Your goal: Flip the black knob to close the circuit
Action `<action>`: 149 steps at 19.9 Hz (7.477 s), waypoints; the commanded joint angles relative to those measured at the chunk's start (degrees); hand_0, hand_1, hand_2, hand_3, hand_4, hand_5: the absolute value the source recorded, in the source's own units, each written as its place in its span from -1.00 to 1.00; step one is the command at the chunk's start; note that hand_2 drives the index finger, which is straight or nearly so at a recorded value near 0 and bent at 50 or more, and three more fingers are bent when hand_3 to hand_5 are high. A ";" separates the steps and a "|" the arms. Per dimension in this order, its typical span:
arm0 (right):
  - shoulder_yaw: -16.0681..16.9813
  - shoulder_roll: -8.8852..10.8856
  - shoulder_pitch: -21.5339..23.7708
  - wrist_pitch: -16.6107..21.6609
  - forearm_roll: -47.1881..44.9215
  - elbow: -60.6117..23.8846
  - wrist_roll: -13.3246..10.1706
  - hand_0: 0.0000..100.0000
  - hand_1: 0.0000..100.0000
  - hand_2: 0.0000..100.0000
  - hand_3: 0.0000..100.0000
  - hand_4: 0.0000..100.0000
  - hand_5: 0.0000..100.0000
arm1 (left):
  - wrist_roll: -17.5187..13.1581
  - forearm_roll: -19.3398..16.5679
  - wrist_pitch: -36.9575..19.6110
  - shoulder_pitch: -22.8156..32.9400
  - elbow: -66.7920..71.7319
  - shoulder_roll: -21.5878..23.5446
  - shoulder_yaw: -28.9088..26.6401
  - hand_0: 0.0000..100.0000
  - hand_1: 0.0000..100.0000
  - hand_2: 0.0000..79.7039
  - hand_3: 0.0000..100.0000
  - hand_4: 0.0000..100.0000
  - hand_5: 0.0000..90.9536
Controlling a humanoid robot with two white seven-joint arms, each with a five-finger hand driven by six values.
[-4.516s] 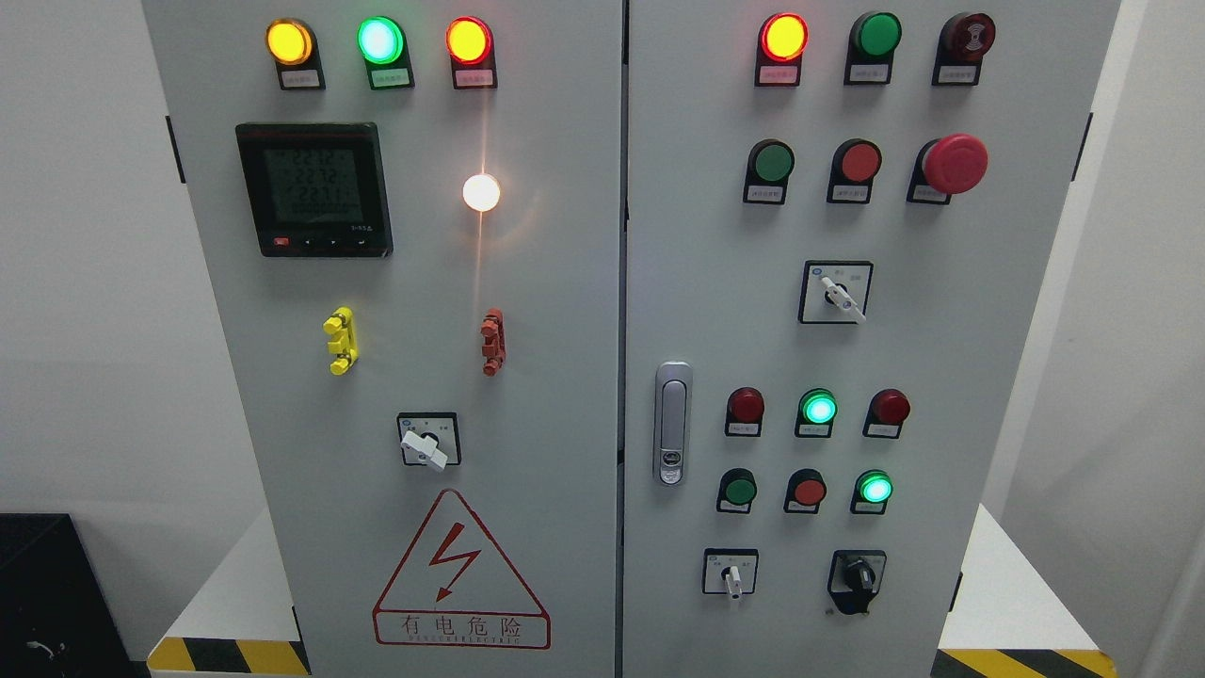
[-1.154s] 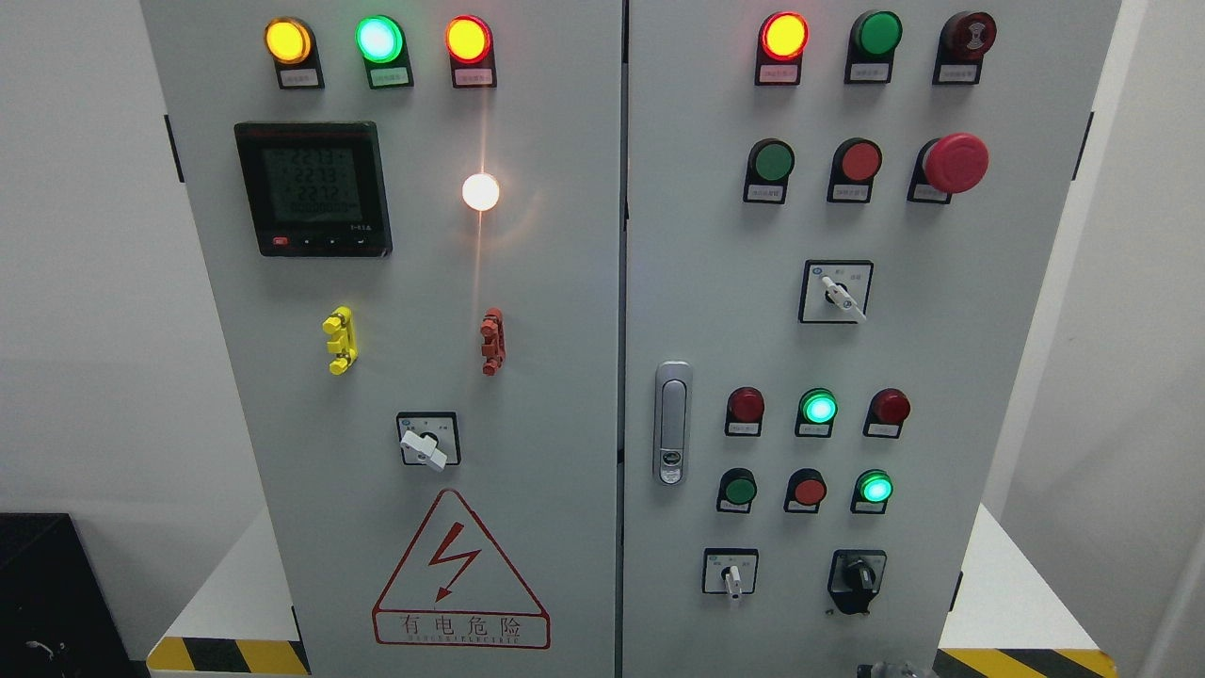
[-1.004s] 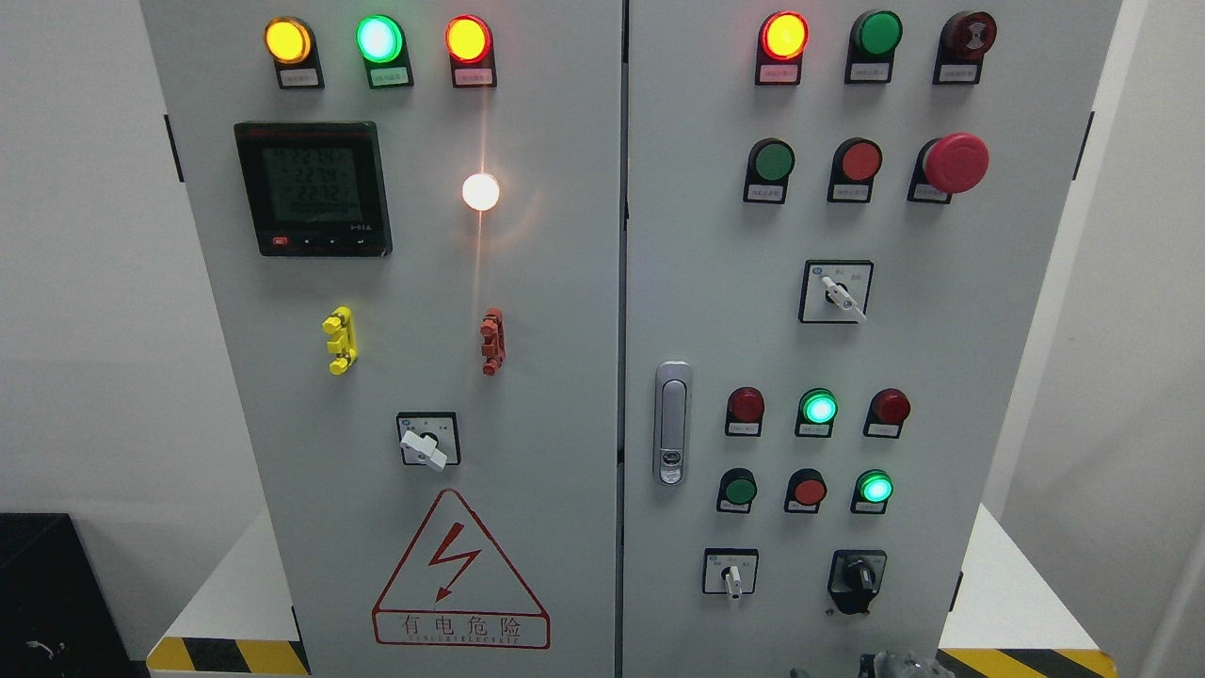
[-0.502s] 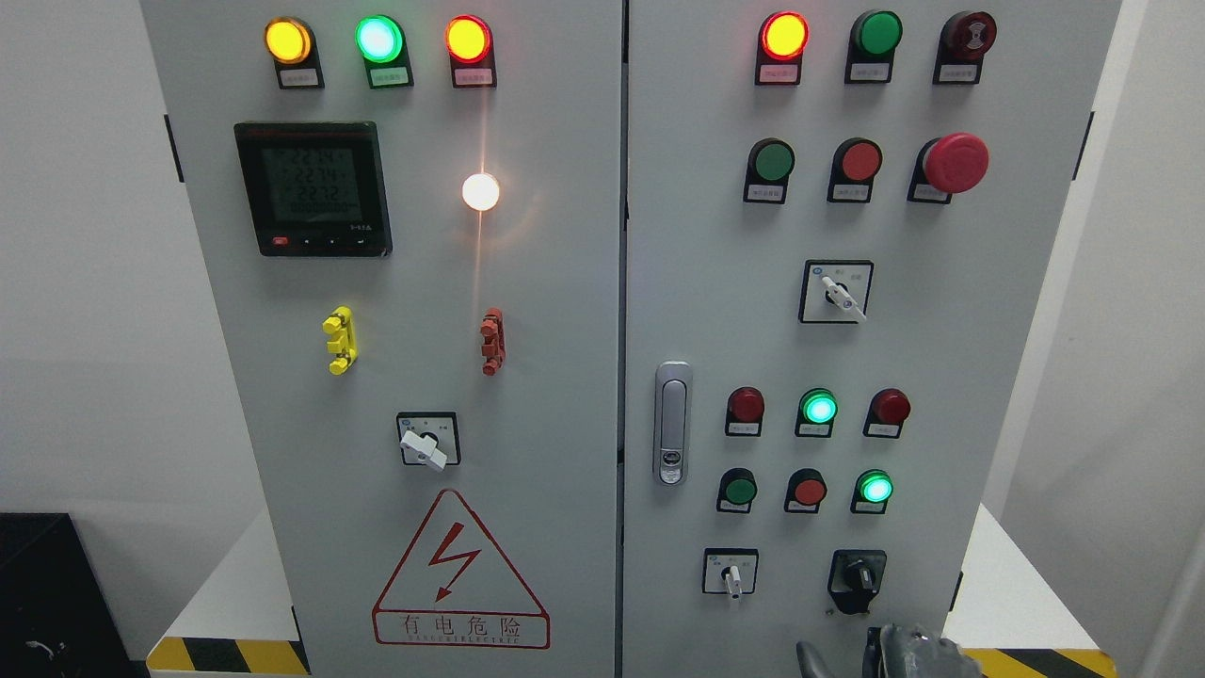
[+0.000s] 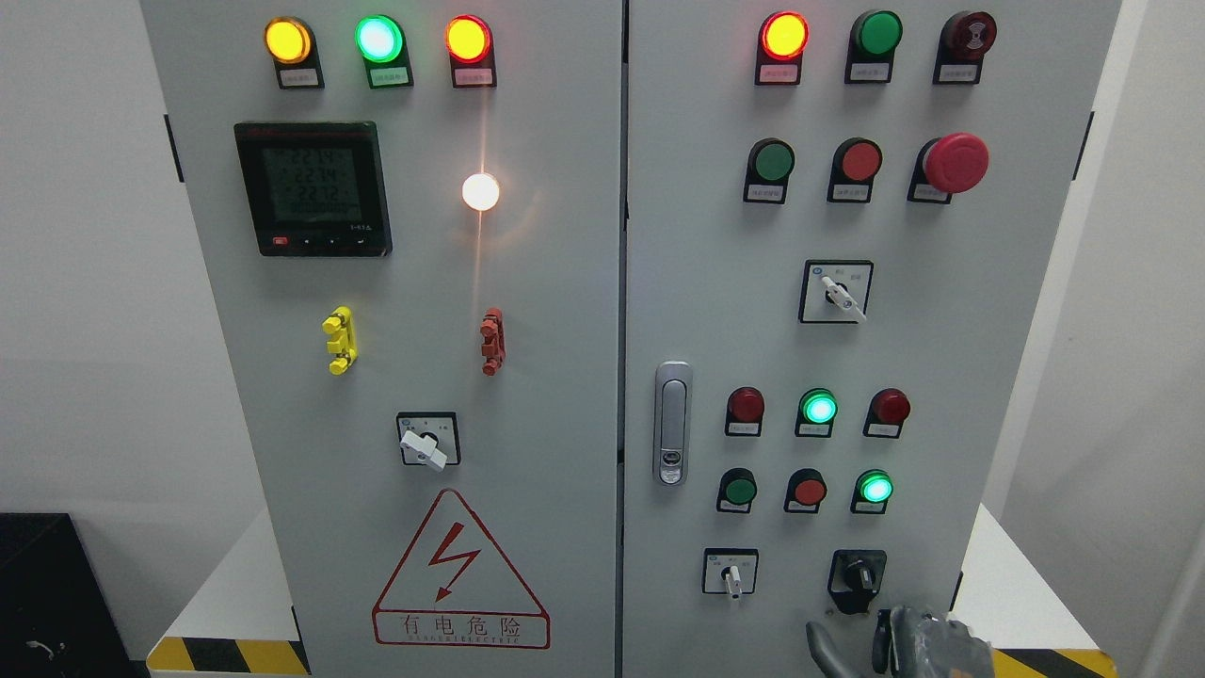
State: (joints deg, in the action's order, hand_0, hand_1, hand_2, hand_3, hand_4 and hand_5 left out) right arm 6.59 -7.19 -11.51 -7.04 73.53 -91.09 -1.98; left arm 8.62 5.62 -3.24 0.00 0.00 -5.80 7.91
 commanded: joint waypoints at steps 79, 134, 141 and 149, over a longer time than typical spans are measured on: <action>6.85 1.12 -4.05 -0.61 -0.05 -0.13 0.05 -1.00 -0.86 0.73 1.00 0.98 1.00 | -0.01 0.00 -0.01 1.32 -1.67 0.00 0.00 -0.76 0.11 -1.00 -1.00 -1.00 -1.00; -3.69 -0.11 15.80 3.26 -35.27 -21.05 1.01 -1.00 -0.74 -0.22 0.26 0.23 0.18 | -0.01 0.00 -0.01 1.23 -1.67 0.00 0.00 -0.76 0.11 -1.00 -1.00 -1.00 -1.00; -3.87 0.07 20.64 3.43 -62.51 -24.48 5.13 -1.00 -0.78 -0.63 -0.28 -0.32 -0.47 | -0.01 0.00 -0.01 1.32 -1.67 0.00 0.00 -0.76 0.11 -1.00 -1.00 -1.00 -1.00; -3.52 0.16 21.26 6.42 -74.93 -24.22 10.15 -1.00 -1.00 -1.00 -0.78 -0.84 -0.97 | -0.01 0.00 -0.01 1.32 -1.67 0.00 0.00 -0.76 0.11 -1.00 -1.00 -1.00 -1.00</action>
State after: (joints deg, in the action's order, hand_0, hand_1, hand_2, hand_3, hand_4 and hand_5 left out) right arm 4.93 -6.98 8.61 -1.28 8.25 -112.30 6.98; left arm 8.62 5.62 -3.24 0.00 0.00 -5.80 7.91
